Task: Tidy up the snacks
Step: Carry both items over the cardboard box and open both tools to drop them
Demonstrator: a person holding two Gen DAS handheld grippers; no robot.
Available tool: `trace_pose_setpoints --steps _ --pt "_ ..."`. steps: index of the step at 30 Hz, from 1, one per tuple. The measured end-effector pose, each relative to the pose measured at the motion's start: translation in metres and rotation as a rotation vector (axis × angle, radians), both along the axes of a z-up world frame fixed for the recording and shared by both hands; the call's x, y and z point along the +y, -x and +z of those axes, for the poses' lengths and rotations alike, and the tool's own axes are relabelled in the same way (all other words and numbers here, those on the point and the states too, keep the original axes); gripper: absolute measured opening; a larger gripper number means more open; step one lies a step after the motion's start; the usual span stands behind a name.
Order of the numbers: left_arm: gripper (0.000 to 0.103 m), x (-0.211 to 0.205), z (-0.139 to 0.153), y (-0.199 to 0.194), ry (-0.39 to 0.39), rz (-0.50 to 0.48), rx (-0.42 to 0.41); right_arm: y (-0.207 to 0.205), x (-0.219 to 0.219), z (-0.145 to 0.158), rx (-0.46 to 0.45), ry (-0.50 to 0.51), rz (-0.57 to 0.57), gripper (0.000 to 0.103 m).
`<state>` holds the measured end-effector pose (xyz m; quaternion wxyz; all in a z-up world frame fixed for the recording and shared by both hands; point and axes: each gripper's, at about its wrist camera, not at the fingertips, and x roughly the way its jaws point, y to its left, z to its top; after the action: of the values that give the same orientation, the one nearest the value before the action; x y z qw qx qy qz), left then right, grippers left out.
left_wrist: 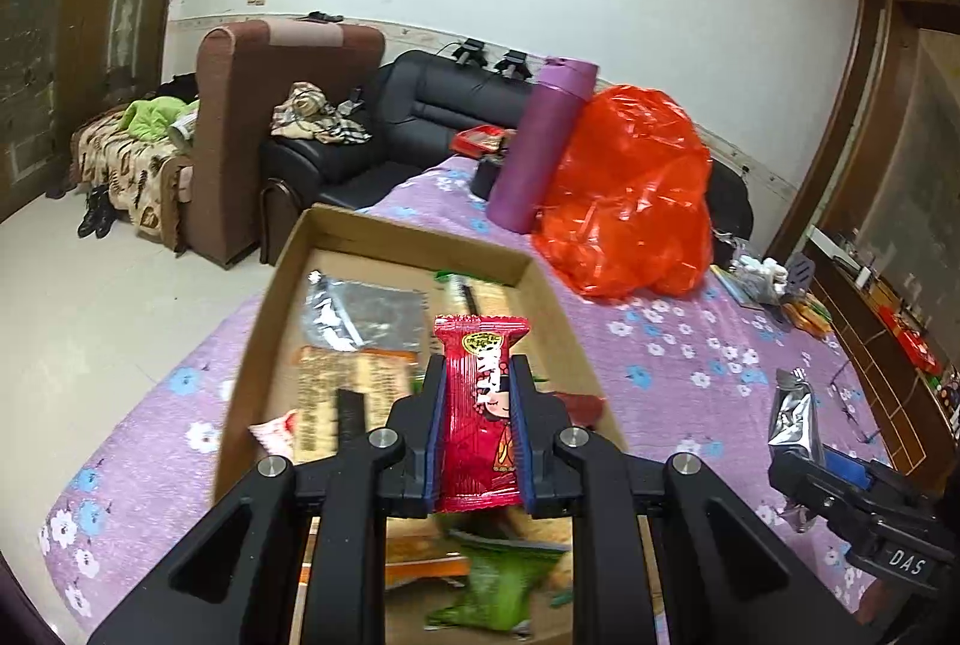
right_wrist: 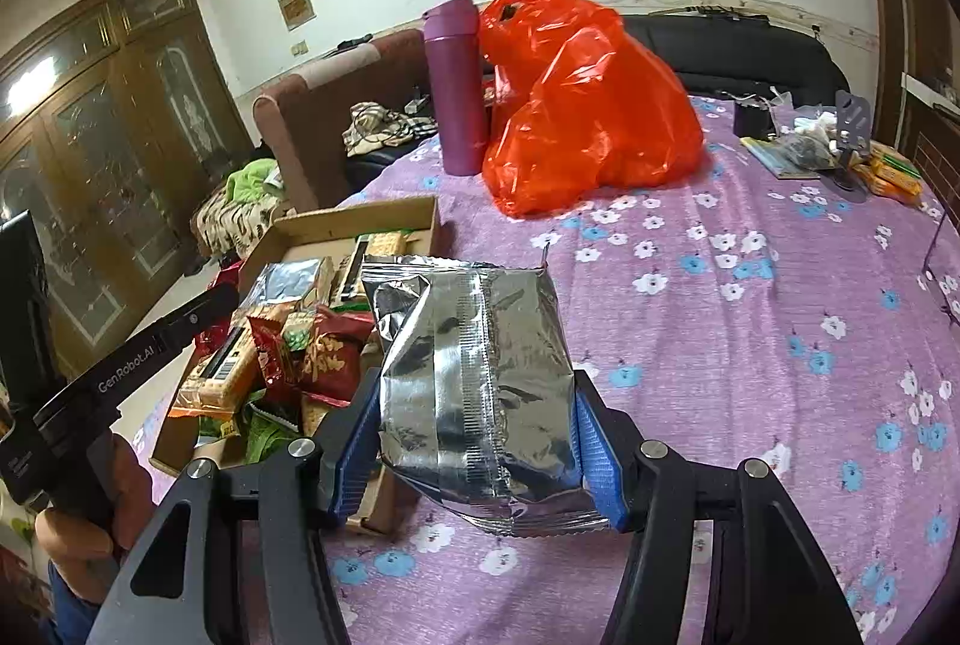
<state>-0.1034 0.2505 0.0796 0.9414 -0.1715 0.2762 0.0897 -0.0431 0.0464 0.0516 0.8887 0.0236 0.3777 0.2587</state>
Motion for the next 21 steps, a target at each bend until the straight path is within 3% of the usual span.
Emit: trace_pose_setpoints --steps 12,21 --pt "0.018 0.028 -0.018 0.012 0.006 0.03 0.032 -0.013 0.051 0.001 0.06 -0.016 0.112 0.064" --pt "0.019 0.019 -0.025 0.012 -0.068 0.025 0.034 -0.031 0.102 -0.026 0.159 -0.003 0.176 0.064"
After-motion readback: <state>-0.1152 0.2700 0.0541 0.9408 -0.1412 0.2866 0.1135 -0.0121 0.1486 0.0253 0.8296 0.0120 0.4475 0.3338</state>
